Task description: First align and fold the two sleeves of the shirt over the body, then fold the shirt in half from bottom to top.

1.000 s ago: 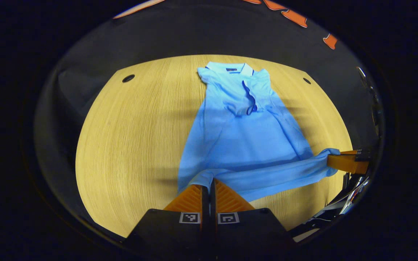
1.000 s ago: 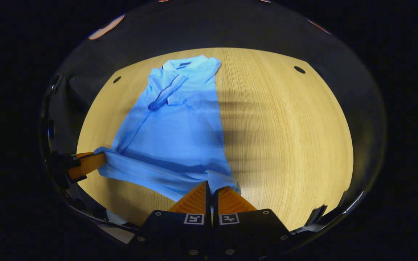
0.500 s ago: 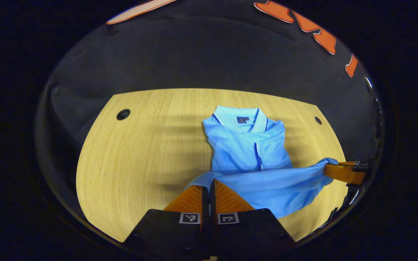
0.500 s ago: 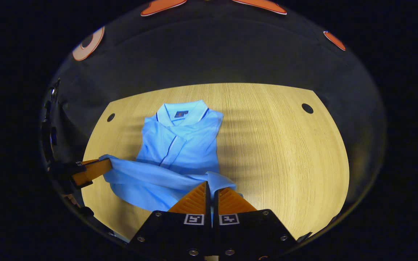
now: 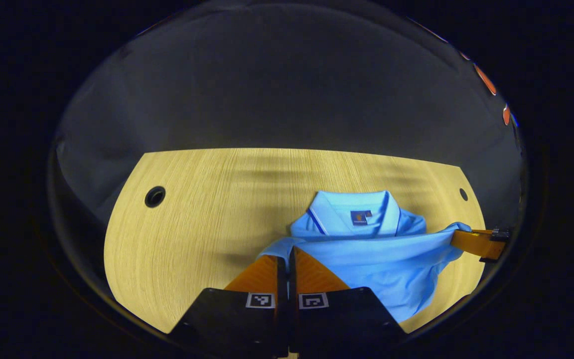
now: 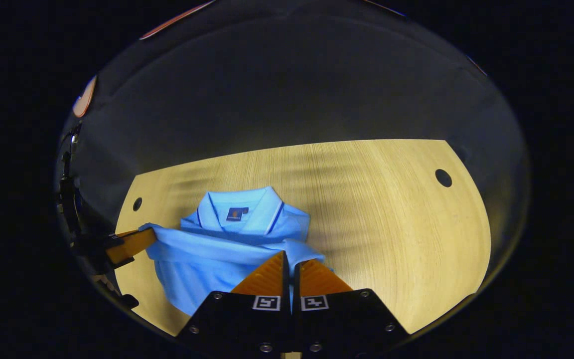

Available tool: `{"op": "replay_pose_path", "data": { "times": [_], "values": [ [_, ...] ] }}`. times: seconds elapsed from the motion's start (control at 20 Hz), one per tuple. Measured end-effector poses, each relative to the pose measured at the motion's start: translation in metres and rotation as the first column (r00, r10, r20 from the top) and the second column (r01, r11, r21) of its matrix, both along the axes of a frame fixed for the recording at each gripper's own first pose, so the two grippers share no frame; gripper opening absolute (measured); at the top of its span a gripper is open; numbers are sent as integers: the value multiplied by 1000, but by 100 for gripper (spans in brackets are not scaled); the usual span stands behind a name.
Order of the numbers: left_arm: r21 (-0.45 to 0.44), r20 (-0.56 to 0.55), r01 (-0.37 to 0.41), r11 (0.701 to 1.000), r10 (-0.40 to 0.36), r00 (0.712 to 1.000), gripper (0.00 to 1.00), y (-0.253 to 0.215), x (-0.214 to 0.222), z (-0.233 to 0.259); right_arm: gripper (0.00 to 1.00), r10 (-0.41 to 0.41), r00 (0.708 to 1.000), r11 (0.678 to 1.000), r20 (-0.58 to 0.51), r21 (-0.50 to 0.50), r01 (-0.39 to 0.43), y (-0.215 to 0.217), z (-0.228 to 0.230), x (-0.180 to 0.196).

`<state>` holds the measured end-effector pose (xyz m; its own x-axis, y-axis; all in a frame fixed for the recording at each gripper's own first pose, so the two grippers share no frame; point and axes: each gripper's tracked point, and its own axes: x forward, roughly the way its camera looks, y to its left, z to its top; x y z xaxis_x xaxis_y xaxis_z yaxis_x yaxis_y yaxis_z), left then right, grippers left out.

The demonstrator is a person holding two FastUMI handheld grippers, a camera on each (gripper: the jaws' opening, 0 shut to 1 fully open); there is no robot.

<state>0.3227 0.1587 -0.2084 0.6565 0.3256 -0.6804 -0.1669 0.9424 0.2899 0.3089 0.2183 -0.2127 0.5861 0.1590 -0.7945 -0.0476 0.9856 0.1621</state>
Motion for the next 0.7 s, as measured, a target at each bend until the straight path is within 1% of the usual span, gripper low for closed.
{"op": "replay_pose_path", "data": {
  "times": [0.05,0.1,0.15,0.2,0.25,0.3,0.35,0.45,0.5,0.65,0.7],
  "values": [
    [10,-2,12,1000,-12,1000,4,1,3,0,1,-9,1000,1000,-2,-4,9,-1,-7,4],
    [15,-4,24,1000,-24,1000,7,-1,6,-3,4,-14,1000,1000,2,-24,14,-6,-9,4],
    [29,-6,23,999,-23,1000,12,1,9,-4,10,-10,1000,999,13,-43,11,-10,-11,7],
    [22,-1,20,1000,-20,1000,25,-1,9,-5,14,-6,1000,998,16,-60,7,-14,-9,8],
    [5,10,12,1000,-12,1000,27,-4,7,-4,22,1,1000,998,12,-66,-1,-12,-19,8],
    [-2,31,1,1000,-1,1000,45,-4,6,-3,38,6,1000,998,16,-70,-5,-12,-16,4],
    [22,58,-14,1000,13,998,64,2,5,6,53,4,999,997,35,-71,-2,-14,-10,4],
    [73,114,-19,997,10,993,100,7,-4,27,96,-10,995,998,96,-64,17,-18,8,1],
    [88,148,-17,996,4,989,100,5,-11,42,100,-17,992,998,124,-57,24,-20,20,-3],
    [117,267,-11,993,-21,963,100,-3,-35,96,100,-29,975,999,219,-30,37,-26,60,-22],
    [125,312,-10,992,-30,950,100,-10,-47,116,100,-33,967,999,252,-23,40,-29,76,-30]
  ]
}}
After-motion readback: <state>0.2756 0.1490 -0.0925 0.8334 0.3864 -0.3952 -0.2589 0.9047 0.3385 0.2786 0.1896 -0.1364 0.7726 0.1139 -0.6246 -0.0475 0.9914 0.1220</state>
